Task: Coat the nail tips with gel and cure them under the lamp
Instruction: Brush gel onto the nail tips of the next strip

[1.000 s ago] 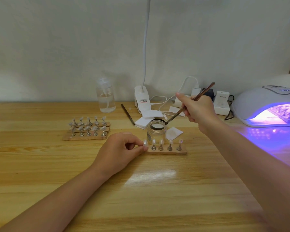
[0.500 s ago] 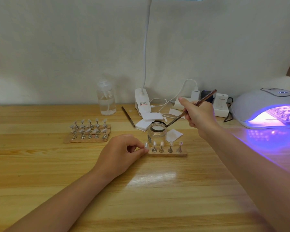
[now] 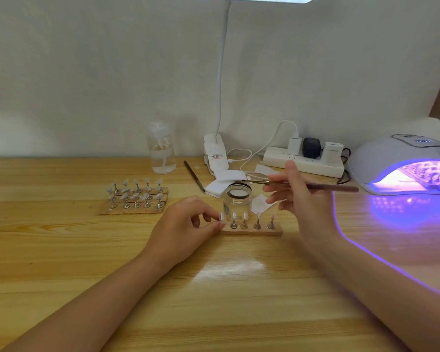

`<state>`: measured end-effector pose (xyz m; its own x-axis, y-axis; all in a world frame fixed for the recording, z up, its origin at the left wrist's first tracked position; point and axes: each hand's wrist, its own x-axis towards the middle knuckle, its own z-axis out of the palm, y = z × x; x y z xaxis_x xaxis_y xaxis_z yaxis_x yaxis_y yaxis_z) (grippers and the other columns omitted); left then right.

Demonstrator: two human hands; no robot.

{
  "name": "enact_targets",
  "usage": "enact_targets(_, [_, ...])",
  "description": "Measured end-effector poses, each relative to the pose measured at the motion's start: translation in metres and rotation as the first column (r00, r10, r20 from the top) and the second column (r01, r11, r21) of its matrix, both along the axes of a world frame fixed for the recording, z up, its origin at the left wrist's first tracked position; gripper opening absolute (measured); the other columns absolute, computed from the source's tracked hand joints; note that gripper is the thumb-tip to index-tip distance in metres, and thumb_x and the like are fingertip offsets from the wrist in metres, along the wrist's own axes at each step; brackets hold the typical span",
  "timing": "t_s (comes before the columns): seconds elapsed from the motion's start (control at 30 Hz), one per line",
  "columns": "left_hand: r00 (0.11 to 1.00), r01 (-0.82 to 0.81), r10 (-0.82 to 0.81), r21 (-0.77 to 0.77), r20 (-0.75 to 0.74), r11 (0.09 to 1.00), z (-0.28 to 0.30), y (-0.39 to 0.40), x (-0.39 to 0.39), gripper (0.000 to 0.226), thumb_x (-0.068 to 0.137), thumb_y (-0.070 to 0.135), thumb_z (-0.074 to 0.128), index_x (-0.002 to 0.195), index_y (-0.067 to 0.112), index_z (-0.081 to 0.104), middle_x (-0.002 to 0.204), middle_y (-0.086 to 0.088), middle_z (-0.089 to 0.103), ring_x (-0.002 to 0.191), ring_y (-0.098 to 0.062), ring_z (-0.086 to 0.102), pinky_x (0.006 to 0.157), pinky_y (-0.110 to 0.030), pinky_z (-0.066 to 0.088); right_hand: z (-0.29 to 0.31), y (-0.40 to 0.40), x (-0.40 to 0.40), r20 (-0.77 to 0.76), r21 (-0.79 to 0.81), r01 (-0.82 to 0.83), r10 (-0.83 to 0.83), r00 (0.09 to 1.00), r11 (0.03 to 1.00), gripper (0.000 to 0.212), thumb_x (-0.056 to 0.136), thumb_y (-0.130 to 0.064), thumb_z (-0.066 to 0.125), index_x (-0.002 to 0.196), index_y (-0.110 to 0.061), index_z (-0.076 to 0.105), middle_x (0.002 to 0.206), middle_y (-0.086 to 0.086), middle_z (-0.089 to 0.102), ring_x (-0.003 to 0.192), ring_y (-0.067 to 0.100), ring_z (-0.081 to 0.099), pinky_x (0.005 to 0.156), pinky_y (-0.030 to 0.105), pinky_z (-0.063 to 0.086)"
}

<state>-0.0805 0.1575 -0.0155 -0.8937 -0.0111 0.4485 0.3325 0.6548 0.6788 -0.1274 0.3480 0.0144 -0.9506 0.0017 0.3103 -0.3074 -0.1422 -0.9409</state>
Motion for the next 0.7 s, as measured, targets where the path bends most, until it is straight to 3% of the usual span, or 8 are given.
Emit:
enact_targets(0.17, [0.999, 0.009, -0.016, 0.151, 0.047, 0.989, 0.001, 0.000, 0.000, 0.019, 0.070, 0.018, 0.077, 0.067, 0.034, 0.067, 0.065, 0.018, 0.067, 0.055, -0.009, 0.059, 0.052, -0.009, 0.039, -0.010, -0.008, 0.022, -0.307, 0.215, 0.032, 0.036, 0.951, 0.976, 0.014, 0.074, -0.034, 0.063, 0.073, -0.021, 0.068, 0.067, -0.007, 0.068, 0.055, 0.003, 0.061, 0.048, 0.011, 0.045])
enact_targets(0.27, [0.995, 0.065, -0.082, 0.229, 0.065, 0.971, 0.001, -0.001, -0.001, 0.015, 0.072, 0.011, 0.075, 0.071, 0.026, 0.070, 0.069, 0.009, 0.071, 0.051, -0.007, 0.060, 0.055, -0.016, 0.047, -0.016, -0.010, 0.027, -0.335, 0.252, 0.048, 0.041, 0.941, 0.966, 0.012, 0.077, -0.030, 0.064, 0.068, -0.021, 0.064, 0.066, -0.006, 0.066, 0.053, 0.001, 0.059, 0.049, 0.008, 0.041])
enact_targets(0.37, [0.994, 0.082, -0.096, 0.220, 0.054, 0.972, 0.001, -0.001, -0.001, 0.015, 0.071, 0.011, 0.075, 0.073, 0.026, 0.072, 0.068, 0.009, 0.070, 0.050, -0.005, 0.058, 0.053, -0.016, 0.047, -0.018, -0.012, 0.030, -0.333, 0.294, 0.041, 0.063, 0.941, 0.955, 0.022, 0.078, -0.041, 0.055, 0.067, -0.023, 0.063, 0.066, -0.002, 0.065, 0.057, 0.009, 0.061, 0.054, 0.025, 0.050])
enact_targets(0.43, [0.995, 0.080, -0.092, 0.215, 0.044, 0.973, 0.000, -0.001, -0.001, 0.015, 0.071, 0.014, 0.075, 0.076, 0.028, 0.073, 0.066, 0.010, 0.071, 0.053, -0.010, 0.060, 0.054, -0.022, 0.049, -0.021, -0.013, 0.030, -0.359, 0.350, 0.044, 0.090, 0.929, 0.936, 0.023, 0.084, -0.038, 0.056, 0.070, -0.023, 0.065, 0.063, -0.004, 0.066, 0.060, 0.011, 0.063, 0.059, 0.035, 0.052])
enact_targets(0.57, [0.993, 0.109, -0.114, 0.167, 0.024, 0.980, -0.001, -0.002, -0.001, 0.018, 0.073, 0.010, 0.073, 0.081, 0.026, 0.072, 0.069, 0.006, 0.070, 0.056, -0.011, 0.060, 0.055, -0.022, 0.048, -0.025, -0.014, 0.029, -0.467, 0.473, 0.119, 0.133, 0.874, 0.873, 0.022, 0.085, -0.026, 0.057, 0.072, -0.015, 0.071, 0.065, -0.015, 0.065, 0.063, 0.007, 0.063, 0.057, 0.032, 0.050])
enact_targets(0.7, [0.992, 0.115, -0.120, 0.152, 0.030, 0.982, -0.001, -0.001, -0.002, 0.014, 0.074, 0.012, 0.072, 0.083, 0.024, 0.073, 0.070, 0.006, 0.070, 0.057, -0.015, 0.059, 0.053, -0.020, 0.046, -0.026, -0.015, 0.028, -0.520, 0.473, 0.150, 0.138, 0.843, 0.868, 0.029, 0.087, -0.029, 0.056, 0.072, -0.010, 0.071, 0.068, -0.016, 0.063, 0.064, 0.007, 0.063, 0.056, 0.032, 0.050])
